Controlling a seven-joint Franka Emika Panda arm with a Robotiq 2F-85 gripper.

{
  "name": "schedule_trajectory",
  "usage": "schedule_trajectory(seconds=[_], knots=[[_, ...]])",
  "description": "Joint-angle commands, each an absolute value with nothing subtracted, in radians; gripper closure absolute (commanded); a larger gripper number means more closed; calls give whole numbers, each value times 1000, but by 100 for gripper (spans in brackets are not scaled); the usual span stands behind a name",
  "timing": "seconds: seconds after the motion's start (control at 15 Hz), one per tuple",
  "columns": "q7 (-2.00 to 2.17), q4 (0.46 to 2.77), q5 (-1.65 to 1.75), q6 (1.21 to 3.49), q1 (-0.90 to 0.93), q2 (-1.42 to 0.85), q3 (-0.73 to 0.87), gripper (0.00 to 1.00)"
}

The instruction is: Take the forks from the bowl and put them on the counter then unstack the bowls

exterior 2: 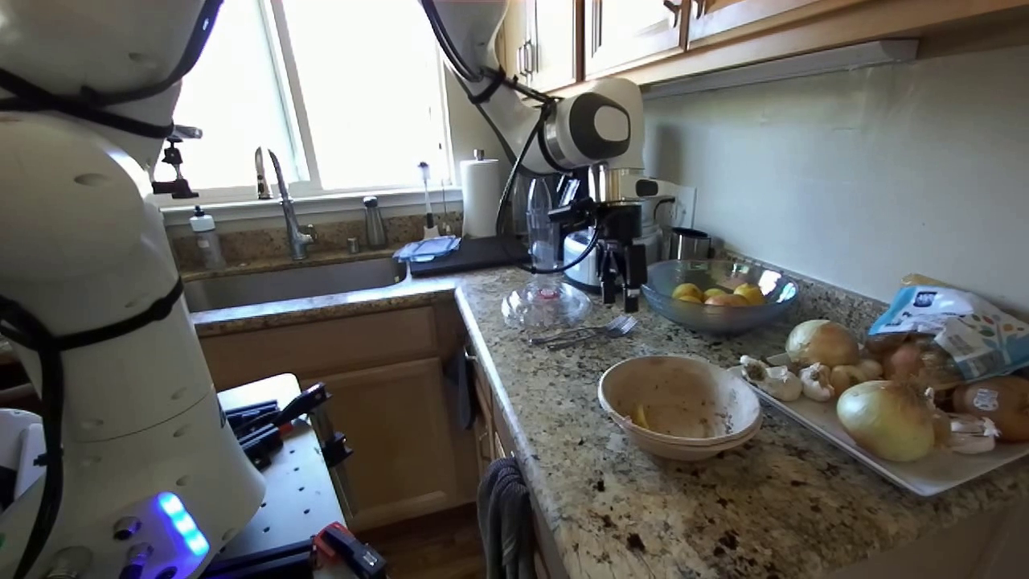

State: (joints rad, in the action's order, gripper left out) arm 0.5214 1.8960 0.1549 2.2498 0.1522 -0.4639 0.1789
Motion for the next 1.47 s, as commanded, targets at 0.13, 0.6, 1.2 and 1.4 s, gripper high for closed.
schedule_trajectory(seconds=[0.13, 0.6, 1.2, 1.4], knots=[[581, 1872, 218, 2163, 138, -519, 202, 0], [609, 1844, 240, 2153, 130, -579, 229, 27], [604, 1844, 222, 2147, 113, -589, 230, 83], [596, 1845, 210, 2146, 109, -589, 223, 93]])
